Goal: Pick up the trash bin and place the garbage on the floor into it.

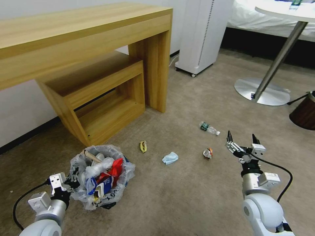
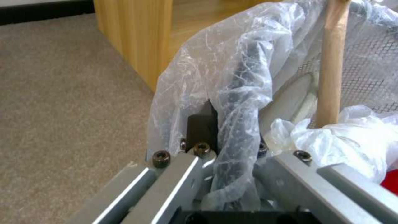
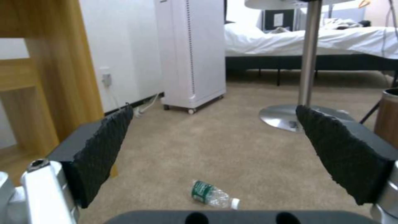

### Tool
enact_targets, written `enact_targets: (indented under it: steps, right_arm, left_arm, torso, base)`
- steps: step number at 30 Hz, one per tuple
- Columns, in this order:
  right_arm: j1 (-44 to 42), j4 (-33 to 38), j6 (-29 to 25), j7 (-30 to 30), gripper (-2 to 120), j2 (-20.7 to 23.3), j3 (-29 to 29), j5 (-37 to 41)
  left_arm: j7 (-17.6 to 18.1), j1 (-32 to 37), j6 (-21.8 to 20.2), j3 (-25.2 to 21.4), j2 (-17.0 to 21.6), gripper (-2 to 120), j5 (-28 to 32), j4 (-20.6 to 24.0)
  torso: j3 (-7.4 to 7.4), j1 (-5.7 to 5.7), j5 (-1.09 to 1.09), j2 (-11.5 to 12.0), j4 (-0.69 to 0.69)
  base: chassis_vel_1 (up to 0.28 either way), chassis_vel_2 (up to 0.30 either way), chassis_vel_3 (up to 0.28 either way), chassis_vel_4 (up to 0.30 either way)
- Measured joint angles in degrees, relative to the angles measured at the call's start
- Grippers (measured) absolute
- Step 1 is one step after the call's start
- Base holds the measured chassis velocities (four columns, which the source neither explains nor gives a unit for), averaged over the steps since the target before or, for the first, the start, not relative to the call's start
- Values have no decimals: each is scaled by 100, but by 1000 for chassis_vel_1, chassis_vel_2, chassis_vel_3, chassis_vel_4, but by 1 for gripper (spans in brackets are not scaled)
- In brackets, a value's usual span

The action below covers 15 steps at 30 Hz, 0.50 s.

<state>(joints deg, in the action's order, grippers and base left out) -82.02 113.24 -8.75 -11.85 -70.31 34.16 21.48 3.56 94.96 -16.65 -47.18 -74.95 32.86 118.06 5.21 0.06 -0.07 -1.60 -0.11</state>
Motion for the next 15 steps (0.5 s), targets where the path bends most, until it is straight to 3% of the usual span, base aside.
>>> enact_targets:
  steps: [15]
  right_arm:
    - [70, -251, -301, 205, 100, -164, 24, -264]
  left_arm:
    - [14, -8, -31, -66, 78, 1, 80, 5]
  torso:
    - [0, 0, 0, 0, 2]
  base:
    - [0, 0, 0, 0]
